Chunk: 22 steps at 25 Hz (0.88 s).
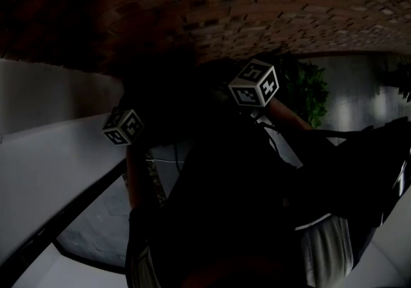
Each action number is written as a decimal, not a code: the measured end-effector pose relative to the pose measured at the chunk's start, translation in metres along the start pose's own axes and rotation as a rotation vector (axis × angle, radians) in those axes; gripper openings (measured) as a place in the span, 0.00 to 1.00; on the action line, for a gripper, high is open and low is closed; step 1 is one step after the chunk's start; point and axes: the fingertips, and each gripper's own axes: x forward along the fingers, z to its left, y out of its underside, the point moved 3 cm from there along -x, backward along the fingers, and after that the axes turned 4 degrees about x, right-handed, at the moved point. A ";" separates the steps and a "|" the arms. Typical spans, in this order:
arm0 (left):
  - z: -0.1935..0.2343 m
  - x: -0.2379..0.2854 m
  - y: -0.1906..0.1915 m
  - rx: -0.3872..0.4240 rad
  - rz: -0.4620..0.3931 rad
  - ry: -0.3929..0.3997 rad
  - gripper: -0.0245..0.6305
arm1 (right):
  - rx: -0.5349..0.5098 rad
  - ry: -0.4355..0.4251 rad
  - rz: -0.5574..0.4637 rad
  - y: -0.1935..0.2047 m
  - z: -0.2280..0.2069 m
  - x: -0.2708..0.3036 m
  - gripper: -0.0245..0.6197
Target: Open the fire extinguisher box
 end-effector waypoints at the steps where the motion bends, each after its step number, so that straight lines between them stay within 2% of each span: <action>1: -0.003 0.000 -0.005 0.020 -0.006 0.014 0.19 | 0.015 0.009 0.000 0.003 0.001 0.000 0.04; 6: -0.028 0.004 -0.015 0.125 -0.028 0.108 0.19 | 0.056 0.042 0.004 0.018 0.004 -0.008 0.04; 10: -0.051 -0.001 -0.007 0.093 -0.063 0.138 0.19 | 0.087 0.016 -0.012 0.028 0.019 -0.021 0.04; 14: -0.071 -0.004 -0.015 0.111 -0.130 0.094 0.19 | 0.082 -0.028 -0.040 0.027 0.013 -0.034 0.04; 15: -0.074 -0.010 -0.019 0.103 -0.162 0.072 0.16 | 0.075 -0.050 -0.037 0.027 0.011 -0.034 0.04; 16: -0.077 -0.018 -0.022 0.080 -0.197 0.048 0.04 | 0.062 -0.080 -0.026 0.028 0.009 -0.032 0.04; 19: -0.093 -0.044 -0.022 0.004 -0.256 0.002 0.04 | 0.028 -0.168 0.003 0.033 0.012 -0.033 0.04; 22: -0.113 -0.055 -0.020 0.067 -0.249 -0.054 0.04 | 0.038 -0.221 0.004 0.033 0.016 -0.039 0.04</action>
